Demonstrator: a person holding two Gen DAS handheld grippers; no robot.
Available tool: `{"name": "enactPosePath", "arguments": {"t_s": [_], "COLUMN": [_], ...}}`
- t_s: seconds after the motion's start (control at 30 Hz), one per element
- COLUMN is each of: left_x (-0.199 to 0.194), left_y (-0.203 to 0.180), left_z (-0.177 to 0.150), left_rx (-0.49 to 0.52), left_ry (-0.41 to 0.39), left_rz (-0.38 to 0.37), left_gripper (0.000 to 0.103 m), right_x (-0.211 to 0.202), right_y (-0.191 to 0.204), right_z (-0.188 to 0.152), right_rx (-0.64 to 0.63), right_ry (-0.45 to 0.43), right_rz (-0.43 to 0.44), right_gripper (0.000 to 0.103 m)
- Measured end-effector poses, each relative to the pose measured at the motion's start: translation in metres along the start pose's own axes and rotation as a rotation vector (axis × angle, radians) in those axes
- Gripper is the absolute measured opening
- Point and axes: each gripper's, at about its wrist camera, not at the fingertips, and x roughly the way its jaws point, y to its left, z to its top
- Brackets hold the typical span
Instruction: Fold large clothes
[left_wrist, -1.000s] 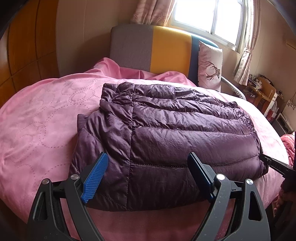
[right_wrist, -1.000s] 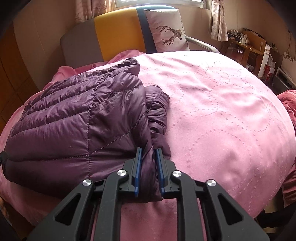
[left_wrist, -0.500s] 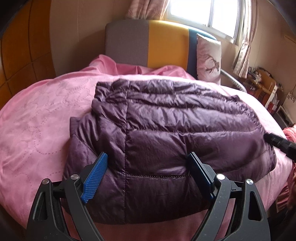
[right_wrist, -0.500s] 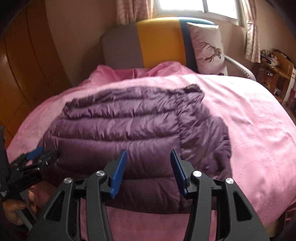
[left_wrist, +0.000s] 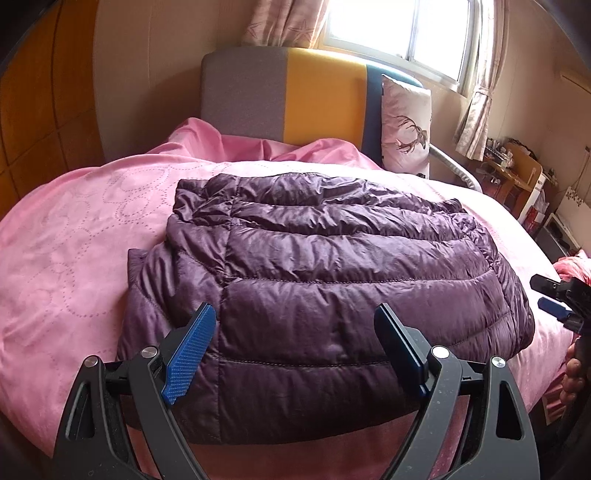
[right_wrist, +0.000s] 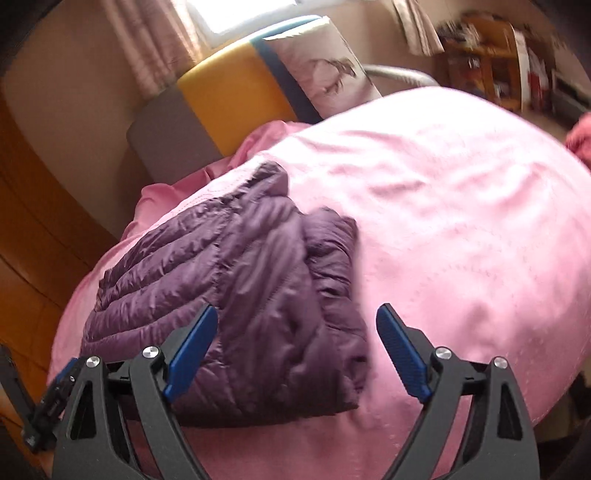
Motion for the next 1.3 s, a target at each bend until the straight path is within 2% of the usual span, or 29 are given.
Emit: {"name": "enactPosePath", "arguments": {"t_s": [0.17,0.27,0.53,0.7,0.9,0.93,0.97,1.0,1.07,1.17,1.3], "left_x": [0.004,0.007,0.015,0.020,0.034,0.037,0.041,0.049,0.062,0.067,0.058], "left_y": [-0.007,-0.012,-0.025,-0.038,-0.046,-0.046,-0.045,-0.041,-0.032,-0.025,-0.028], "left_z": [0.000,0.001,0.007,0.014,0.015,0.013,0.012,0.010,0.007,0.005,-0.001], "left_rx": [0.013,0.029,0.047,0.078,0.085,0.084,0.080,0.061,0.017,-0.011,0.013], "left_ry": [0.014,0.014,0.007,0.003,0.023,0.028,0.038,0.058,0.091,0.124,0.149], "left_rz": [-0.003,0.000,-0.005,-0.035,-0.052,-0.060,-0.072,-0.096,-0.153,-0.202,-0.239], "left_gripper": [0.086,0.086,0.086,0.086,0.086,0.086,0.086,0.086,0.086,0.083,0.078], "right_x": [0.018,0.026,0.043,0.053,0.064,0.064,0.065,0.064,0.059,0.041,0.004], "right_y": [-0.033,-0.044,-0.048,-0.037,-0.023,-0.021,-0.019,-0.018,-0.014,-0.008,-0.002], "right_z": [0.000,-0.001,0.004,0.009,0.005,0.004,0.004,0.002,0.002,0.003,-0.003], "right_rx": [0.148,0.183,0.199,0.173,0.109,0.101,0.107,0.120,0.110,0.094,0.025], "right_ry": [0.071,0.090,0.094,0.119,0.114,0.115,0.123,0.125,0.105,0.085,0.068], "right_rz": [0.084,0.113,0.189,0.248,0.210,0.213,0.237,0.252,0.250,0.262,0.271], "right_gripper": [0.095,0.095,0.100,0.100,0.099,0.086,0.062,0.057,0.038,0.028,0.026]}}
